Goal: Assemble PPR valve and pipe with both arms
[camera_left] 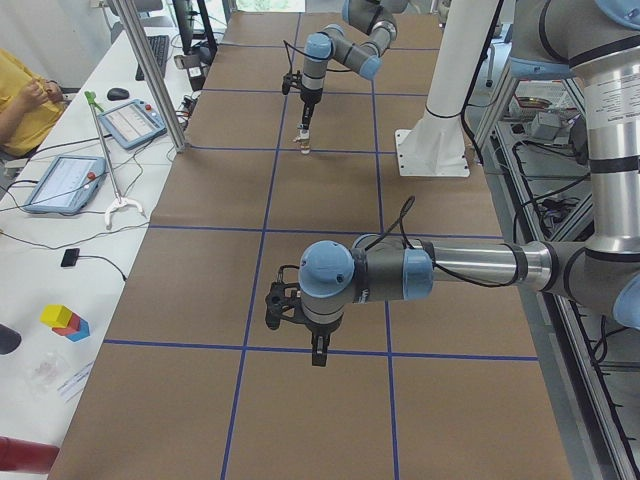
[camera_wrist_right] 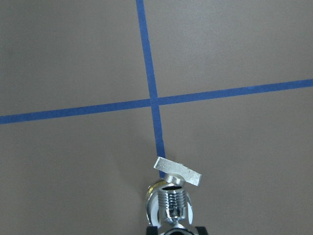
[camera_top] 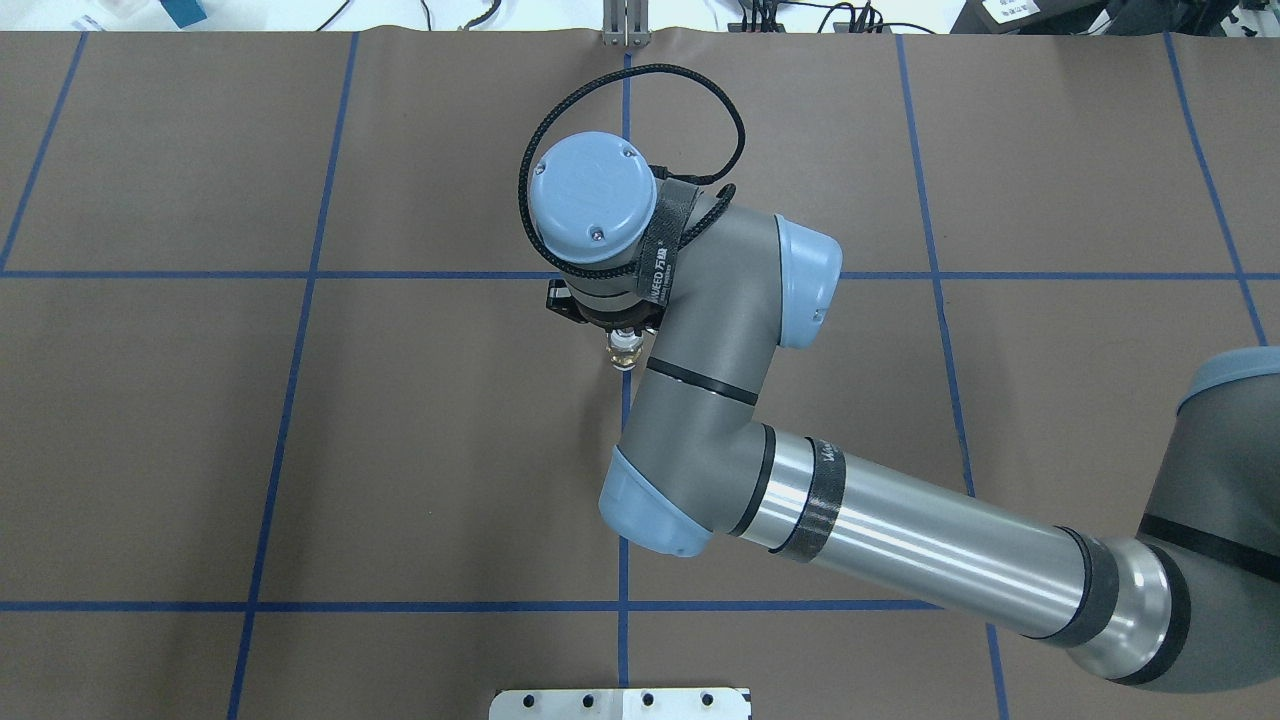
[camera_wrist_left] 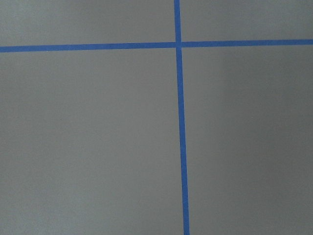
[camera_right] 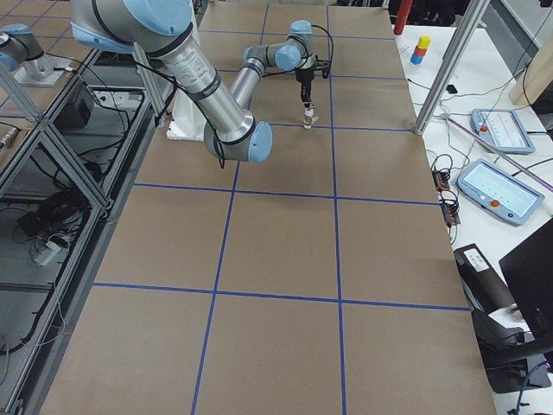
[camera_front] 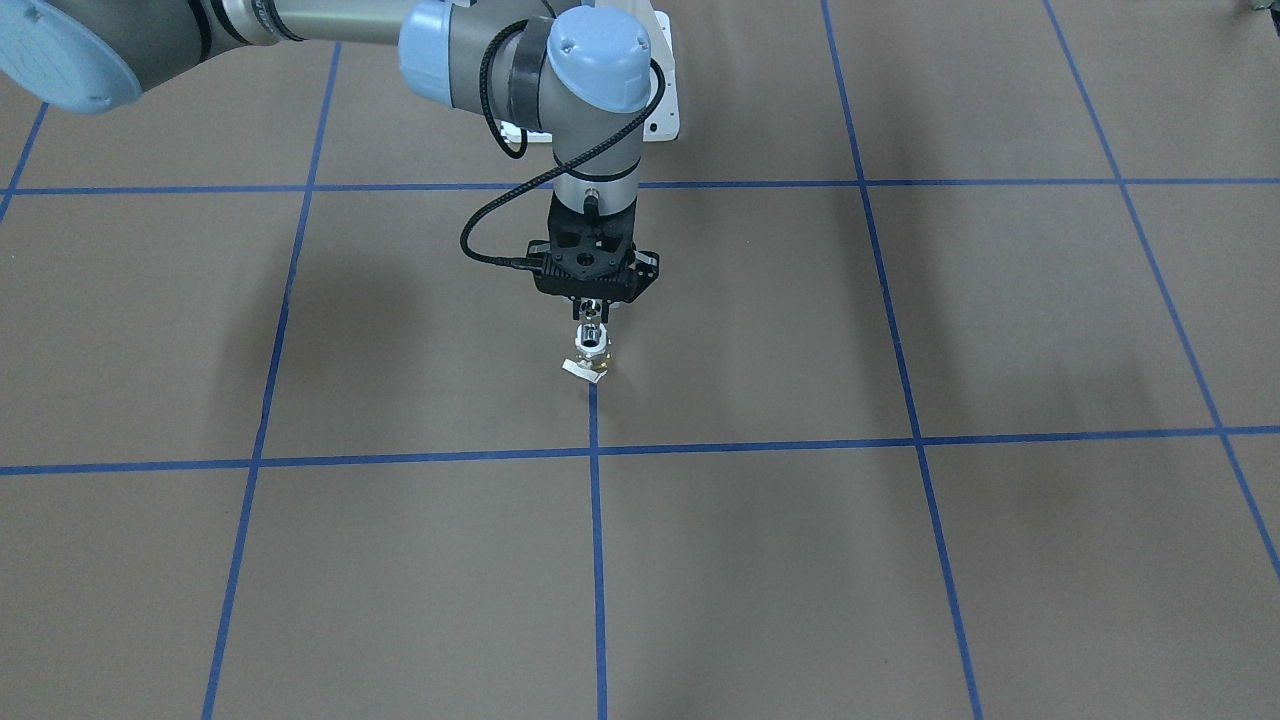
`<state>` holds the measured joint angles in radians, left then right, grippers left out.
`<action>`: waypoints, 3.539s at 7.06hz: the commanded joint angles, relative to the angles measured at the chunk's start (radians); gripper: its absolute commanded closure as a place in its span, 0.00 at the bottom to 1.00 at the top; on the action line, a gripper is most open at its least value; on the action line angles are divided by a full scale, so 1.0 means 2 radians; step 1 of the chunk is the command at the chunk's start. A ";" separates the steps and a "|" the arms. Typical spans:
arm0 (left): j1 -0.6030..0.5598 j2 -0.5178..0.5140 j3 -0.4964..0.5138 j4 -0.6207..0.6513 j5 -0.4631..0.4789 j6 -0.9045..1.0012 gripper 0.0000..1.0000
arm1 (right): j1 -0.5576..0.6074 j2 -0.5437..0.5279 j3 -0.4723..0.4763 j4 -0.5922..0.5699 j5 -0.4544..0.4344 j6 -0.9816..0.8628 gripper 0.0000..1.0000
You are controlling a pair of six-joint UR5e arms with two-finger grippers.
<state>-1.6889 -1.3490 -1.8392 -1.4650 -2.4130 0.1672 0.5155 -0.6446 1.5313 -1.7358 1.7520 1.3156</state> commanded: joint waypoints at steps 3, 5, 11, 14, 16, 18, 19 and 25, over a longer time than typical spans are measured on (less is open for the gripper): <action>0.000 0.000 -0.001 0.000 0.000 0.000 0.00 | 0.000 -0.004 0.001 0.005 -0.001 -0.001 0.02; 0.000 0.000 -0.001 0.000 0.000 0.000 0.00 | 0.000 -0.004 0.004 0.005 -0.001 -0.002 0.02; 0.000 0.000 -0.002 0.000 0.002 -0.002 0.00 | 0.157 -0.126 0.033 0.109 0.146 -0.203 0.01; 0.000 -0.001 0.000 0.000 0.002 -0.002 0.00 | 0.261 -0.257 0.033 0.147 0.198 -0.408 0.01; 0.000 0.000 -0.002 0.001 0.003 -0.002 0.00 | 0.315 -0.324 0.033 0.147 0.199 -0.521 0.01; 0.000 -0.002 -0.005 0.000 0.005 -0.001 0.00 | 0.389 -0.386 0.031 0.149 0.239 -0.633 0.01; 0.000 0.000 -0.004 -0.001 0.005 0.004 0.00 | 0.423 -0.408 0.032 0.150 0.262 -0.670 0.01; 0.000 0.000 -0.005 0.000 0.006 0.002 0.00 | 0.464 -0.476 0.038 0.151 0.264 -0.691 0.01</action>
<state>-1.6889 -1.3462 -1.8475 -1.4639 -2.4029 0.1713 1.4312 -1.5837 1.6031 -1.4350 2.2764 -0.0663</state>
